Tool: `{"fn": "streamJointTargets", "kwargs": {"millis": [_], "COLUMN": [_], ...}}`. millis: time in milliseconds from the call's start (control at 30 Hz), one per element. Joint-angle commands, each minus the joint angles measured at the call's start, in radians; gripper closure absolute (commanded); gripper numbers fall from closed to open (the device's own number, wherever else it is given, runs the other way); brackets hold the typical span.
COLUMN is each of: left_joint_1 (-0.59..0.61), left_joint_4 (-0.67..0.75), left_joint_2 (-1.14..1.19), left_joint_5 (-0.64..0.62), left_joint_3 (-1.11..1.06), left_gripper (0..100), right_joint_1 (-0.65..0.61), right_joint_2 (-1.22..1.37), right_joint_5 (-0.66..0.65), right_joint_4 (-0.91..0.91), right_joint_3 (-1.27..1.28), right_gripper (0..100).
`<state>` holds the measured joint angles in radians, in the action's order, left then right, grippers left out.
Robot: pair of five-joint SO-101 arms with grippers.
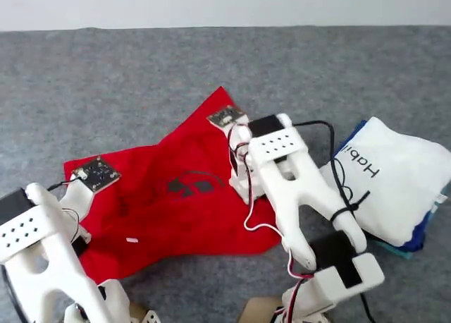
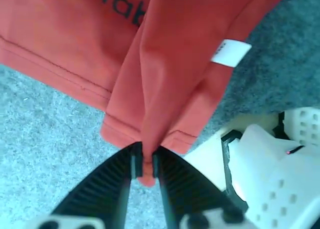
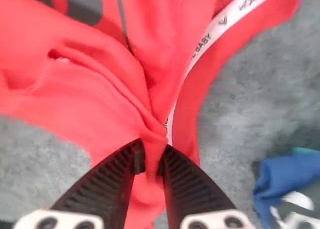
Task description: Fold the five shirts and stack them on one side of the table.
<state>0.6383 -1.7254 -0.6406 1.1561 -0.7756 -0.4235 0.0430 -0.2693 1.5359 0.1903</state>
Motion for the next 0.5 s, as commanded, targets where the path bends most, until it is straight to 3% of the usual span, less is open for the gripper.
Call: {"fn": "streamJointTargets", "kwargs": {"millis": [0, 233, 467], "left_joint_1": [0.008, 0.008, 0.005], "left_joint_4": [-0.003, -0.005, -0.005], "left_joint_2": [-0.021, -0.021, -0.021], "left_joint_5": [0.002, -0.081, -0.083], "left_joint_3": [0.088, 0.265, 0.272], "left_gripper": [100, 100, 100], "right_joint_1": [-0.002, 0.024, 0.038], "right_joint_2": [-0.119, -0.254, -0.179], "right_joint_5": [-0.086, -0.153, -0.149], "right_joint_4": [0.076, 0.119, 0.111], "right_joint_3": [-0.138, -0.282, -0.203], "right_gripper": [98.7, 98.7, 98.7]}}
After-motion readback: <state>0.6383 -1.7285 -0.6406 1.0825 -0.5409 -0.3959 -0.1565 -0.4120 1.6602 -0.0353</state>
